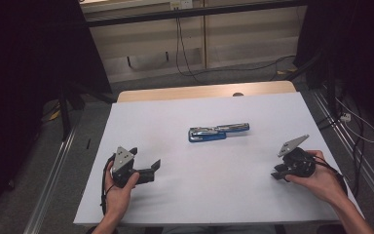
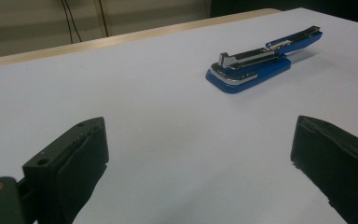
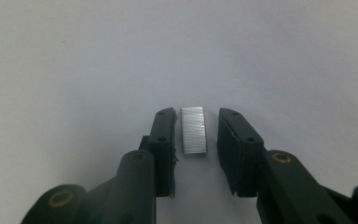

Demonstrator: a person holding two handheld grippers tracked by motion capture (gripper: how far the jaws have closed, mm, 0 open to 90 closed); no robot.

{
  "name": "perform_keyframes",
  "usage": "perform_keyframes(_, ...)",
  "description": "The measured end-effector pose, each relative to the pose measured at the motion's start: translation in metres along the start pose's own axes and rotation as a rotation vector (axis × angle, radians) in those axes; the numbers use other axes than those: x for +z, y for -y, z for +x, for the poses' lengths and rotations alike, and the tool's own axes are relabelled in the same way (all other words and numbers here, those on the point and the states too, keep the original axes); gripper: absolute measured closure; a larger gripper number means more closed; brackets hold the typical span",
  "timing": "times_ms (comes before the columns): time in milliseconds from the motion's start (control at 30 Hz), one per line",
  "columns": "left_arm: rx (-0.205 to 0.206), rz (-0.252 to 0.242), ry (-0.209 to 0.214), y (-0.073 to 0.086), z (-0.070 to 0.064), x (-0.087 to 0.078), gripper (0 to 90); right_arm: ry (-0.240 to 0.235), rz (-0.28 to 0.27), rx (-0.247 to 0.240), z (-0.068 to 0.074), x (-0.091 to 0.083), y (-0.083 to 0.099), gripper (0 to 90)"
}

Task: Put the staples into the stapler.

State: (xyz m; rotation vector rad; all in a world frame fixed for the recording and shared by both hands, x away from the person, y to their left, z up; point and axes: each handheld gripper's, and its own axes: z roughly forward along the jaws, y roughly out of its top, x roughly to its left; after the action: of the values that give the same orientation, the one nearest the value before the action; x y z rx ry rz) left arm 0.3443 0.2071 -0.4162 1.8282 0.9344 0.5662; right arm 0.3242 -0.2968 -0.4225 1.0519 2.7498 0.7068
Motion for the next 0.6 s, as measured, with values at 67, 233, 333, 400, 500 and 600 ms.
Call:
perform_keyframes(67, -0.002, 0.000, 0.000, 0.0000, 0.0001, 0.0000, 4.2, 0.003, 0.010, -0.011, 0.0020, 0.0005, -0.0012, 69.6)
perform_keyframes(233, 0.001, 0.002, 0.005, 0.0000, -0.0017, 0.0005, 4.2, -0.008, 0.021, -0.007, 0.0015, 0.0015, -0.0033, 76.0)
perform_keyframes(333, 0.002, 0.000, 0.009, -0.0001, -0.0019, 0.0011, 4.2, -0.011, 0.022, -0.008, 0.0014, 0.0020, -0.0042, 79.0)
perform_keyframes(400, 0.003, 0.000, 0.007, -0.0001, -0.0016, 0.0005, 4.2, -0.014, 0.020, 0.000, 0.0012, 0.0019, -0.0038, 79.2)
perform_keyframes(500, 0.003, -0.010, 0.001, -0.0004, -0.0014, 0.0000, 4.2, -0.016, 0.007, 0.009, 0.0001, 0.0017, -0.0024, 79.3)
perform_keyframes(600, 0.001, -0.004, 0.001, 0.0004, -0.0004, 0.0005, 4.3, -0.018, 0.007, 0.006, 0.0000, 0.0015, -0.0025, 79.3)
